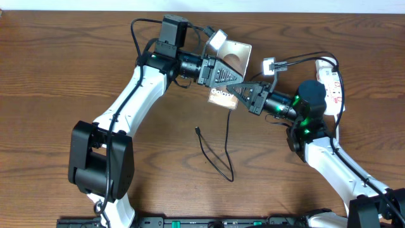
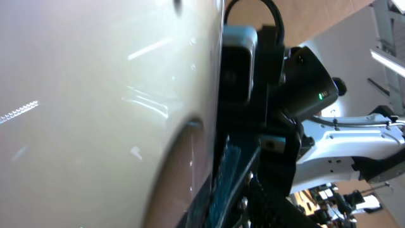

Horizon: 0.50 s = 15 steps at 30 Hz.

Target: Plug charger to phone and switch on socket

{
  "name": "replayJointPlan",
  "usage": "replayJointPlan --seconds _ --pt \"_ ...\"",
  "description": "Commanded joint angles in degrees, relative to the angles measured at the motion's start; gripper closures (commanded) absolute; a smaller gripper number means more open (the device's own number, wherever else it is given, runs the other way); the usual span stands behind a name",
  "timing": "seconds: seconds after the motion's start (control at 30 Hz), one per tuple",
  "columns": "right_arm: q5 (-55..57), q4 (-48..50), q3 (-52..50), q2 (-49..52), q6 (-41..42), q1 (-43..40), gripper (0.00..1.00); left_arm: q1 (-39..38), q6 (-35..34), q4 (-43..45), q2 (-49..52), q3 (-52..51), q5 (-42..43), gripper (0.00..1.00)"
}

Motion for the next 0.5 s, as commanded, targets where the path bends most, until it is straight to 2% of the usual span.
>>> replayJointPlan --seconds 0.0,0.4,0.47 --pt "4.2 1.2 1.0 -0.1 2.5 -1.6 0.99 -1.1 -0.1 -0.2 -0.8 1.0 4.5 0.54" --pt "3.0 -2.3 1.0 -0.1 2.3 -1.7 0.99 1.0 -0.2 0.9 -0.8 1.0 4.5 0.54" --pt "3.0 -3.2 1.0 -0.1 2.2 -1.7 0.99 1.0 -0.2 1.2 -0.8 1.0 4.5 0.58"
